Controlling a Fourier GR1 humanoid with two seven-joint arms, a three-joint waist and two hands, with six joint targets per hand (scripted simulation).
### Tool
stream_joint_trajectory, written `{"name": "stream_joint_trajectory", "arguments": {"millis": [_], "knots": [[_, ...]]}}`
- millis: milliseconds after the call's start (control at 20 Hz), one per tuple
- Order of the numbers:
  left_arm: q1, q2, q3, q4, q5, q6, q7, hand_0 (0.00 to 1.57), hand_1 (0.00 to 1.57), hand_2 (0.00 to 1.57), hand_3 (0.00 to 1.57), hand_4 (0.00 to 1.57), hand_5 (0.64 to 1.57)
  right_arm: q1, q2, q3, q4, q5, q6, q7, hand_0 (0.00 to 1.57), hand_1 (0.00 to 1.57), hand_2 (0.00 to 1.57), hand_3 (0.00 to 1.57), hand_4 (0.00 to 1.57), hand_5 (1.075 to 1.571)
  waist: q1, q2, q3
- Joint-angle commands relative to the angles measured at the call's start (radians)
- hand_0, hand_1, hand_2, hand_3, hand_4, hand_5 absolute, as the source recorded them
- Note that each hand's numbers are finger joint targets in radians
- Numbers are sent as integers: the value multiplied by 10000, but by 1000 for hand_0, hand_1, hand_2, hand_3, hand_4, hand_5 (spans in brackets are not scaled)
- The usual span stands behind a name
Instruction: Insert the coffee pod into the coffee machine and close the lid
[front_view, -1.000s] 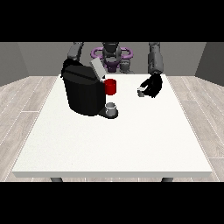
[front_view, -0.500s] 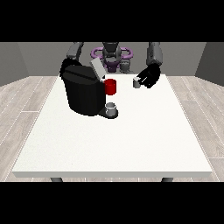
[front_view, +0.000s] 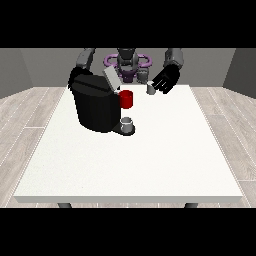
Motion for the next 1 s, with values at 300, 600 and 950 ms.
{"name": "stream_joint_trajectory", "arguments": {"millis": [300, 600, 950], "knots": [[-1458, 923, 904, 353, 185, -226, 619, 1209, 1209, 1245, 1188, 486, 1571, 83, 38, 615, -795, 95, 473, -75, 0, 0, 0, 0, 504, 1571, -1165, 492, -3], [-2088, 679, 697, 451, -21, -397, 852, 1284, 1284, 1340, 1276, 519, 1571, -328, 276, 1199, -1300, 160, -536, 813, 0, 0, 0, 0, 507, 1571, -1327, 527, -2], [-2780, 1038, 949, 559, 37, -707, 1011, 1277, 1277, 1303, 1236, 488, 1571, -620, 98, 754, -1335, 394, -438, 751, 0, 0, 0, 0, 541, 1571, -1405, 1000, -1]]}}
